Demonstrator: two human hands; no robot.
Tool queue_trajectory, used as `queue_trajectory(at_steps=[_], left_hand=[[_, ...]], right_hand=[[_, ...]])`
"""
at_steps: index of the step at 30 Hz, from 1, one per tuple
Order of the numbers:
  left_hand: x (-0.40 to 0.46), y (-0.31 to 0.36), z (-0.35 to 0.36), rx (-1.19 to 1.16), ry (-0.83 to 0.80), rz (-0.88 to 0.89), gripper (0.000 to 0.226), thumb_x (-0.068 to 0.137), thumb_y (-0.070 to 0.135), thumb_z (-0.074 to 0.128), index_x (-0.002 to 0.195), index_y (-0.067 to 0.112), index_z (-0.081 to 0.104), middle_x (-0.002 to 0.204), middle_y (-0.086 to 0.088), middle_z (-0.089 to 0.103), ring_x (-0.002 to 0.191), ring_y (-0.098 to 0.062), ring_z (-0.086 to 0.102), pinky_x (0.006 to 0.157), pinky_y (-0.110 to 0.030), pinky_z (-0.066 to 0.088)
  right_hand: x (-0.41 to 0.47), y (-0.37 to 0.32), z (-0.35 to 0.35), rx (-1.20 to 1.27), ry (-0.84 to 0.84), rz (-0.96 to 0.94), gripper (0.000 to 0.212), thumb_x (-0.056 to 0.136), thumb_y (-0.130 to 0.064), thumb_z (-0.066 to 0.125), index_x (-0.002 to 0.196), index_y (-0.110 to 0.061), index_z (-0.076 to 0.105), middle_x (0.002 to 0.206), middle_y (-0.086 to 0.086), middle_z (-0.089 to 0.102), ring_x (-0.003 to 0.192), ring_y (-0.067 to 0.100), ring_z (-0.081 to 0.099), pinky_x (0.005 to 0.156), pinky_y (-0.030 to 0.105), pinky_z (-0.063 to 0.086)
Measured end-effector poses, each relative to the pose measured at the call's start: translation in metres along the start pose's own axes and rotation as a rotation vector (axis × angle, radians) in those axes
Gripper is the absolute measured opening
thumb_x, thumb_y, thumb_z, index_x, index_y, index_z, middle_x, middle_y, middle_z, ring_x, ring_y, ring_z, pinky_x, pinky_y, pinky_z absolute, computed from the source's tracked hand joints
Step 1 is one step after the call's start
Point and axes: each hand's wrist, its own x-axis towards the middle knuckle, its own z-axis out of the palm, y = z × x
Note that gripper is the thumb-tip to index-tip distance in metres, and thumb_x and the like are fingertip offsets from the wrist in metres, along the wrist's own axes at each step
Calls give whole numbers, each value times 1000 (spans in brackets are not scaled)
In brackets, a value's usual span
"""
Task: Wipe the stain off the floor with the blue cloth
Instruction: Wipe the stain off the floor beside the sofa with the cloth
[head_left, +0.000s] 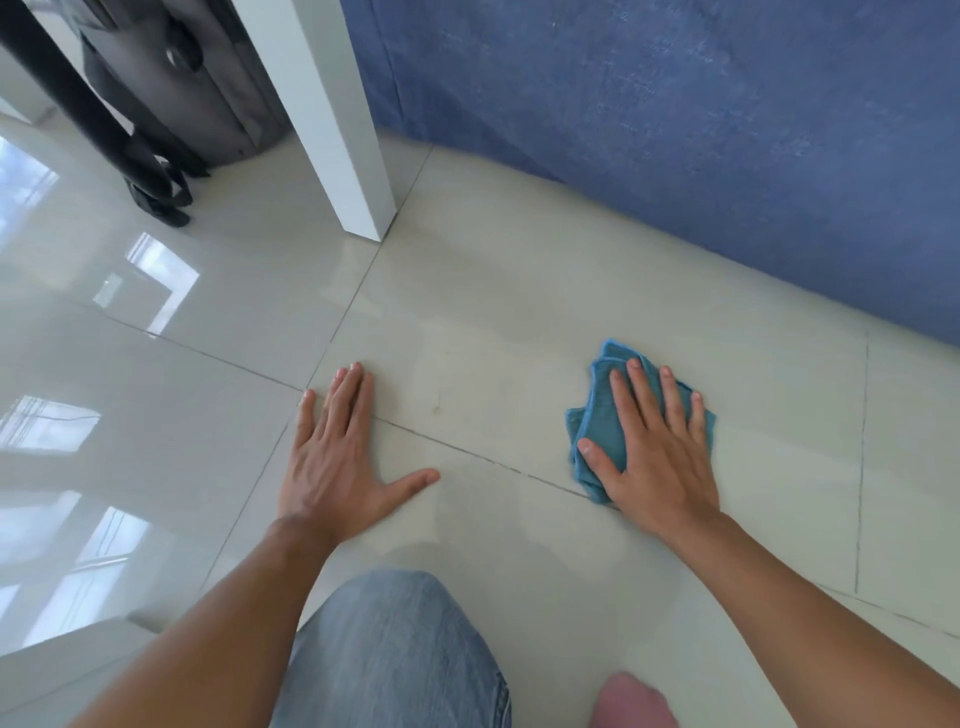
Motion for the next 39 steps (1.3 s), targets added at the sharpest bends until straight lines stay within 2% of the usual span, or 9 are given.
queue_trajectory(at_steps=[5,10,14,20,23,29,34,39], left_hand=[[1,-2,0,-30,-13,4,134,67,98,36,160,7,4,169,-7,4,156,-18,-3,126,-48,0],[2,-4,0,-58,-14,8,134,66,97,40,159,6,8,168,-7,6,156,-19,0,126,-50,3],[2,-4,0,-61,-2,15,133,67,95,47,158,3,16,167,-11,13,156,-21,6,125,-50,4],[2,-6,1,-61,10,8,130,68,93,49,157,3,22,167,-11,17,156,-21,9,125,-50,6],[1,-5,0,-58,14,6,129,68,93,49,157,4,21,167,-9,15,156,-19,6,126,-49,5],[1,-4,-3,-50,15,11,127,70,93,47,158,5,19,167,-9,14,156,-19,4,126,-47,2],[1,-4,-4,-28,5,6,128,69,94,45,158,6,19,168,-9,13,156,-18,3,126,-47,0],[0,-4,-1,-44,17,8,127,68,93,47,157,5,22,167,-11,17,156,-19,8,126,-48,4]], right_hand=[[38,-17,-10,-37,-113,-304,93,90,-76,32,163,-23,12,173,-6,-2,159,25,-8,126,56,2],[76,-77,-8,-61,-120,-439,97,86,-81,34,163,-26,11,173,-6,-2,159,23,-7,126,56,2],[91,-125,-1,8,-70,-421,97,85,-80,36,162,-24,18,173,-5,7,159,27,-1,126,57,2],[105,-148,5,104,17,-220,92,88,-78,35,161,-25,18,172,-7,6,159,26,0,127,54,-2],[113,-137,2,109,27,-164,90,90,-77,34,162,-25,17,172,-7,5,159,24,-1,127,52,-4],[97,-84,-2,34,32,-89,89,92,-76,28,163,-23,13,173,-4,5,159,27,1,127,56,3],[67,-87,-3,19,-52,-190,88,93,-73,30,163,-22,11,173,-1,0,159,29,-5,126,58,0],[62,-99,-7,54,-174,-467,86,92,-73,37,163,-32,9,172,-10,-6,157,21,-17,126,55,-4]])
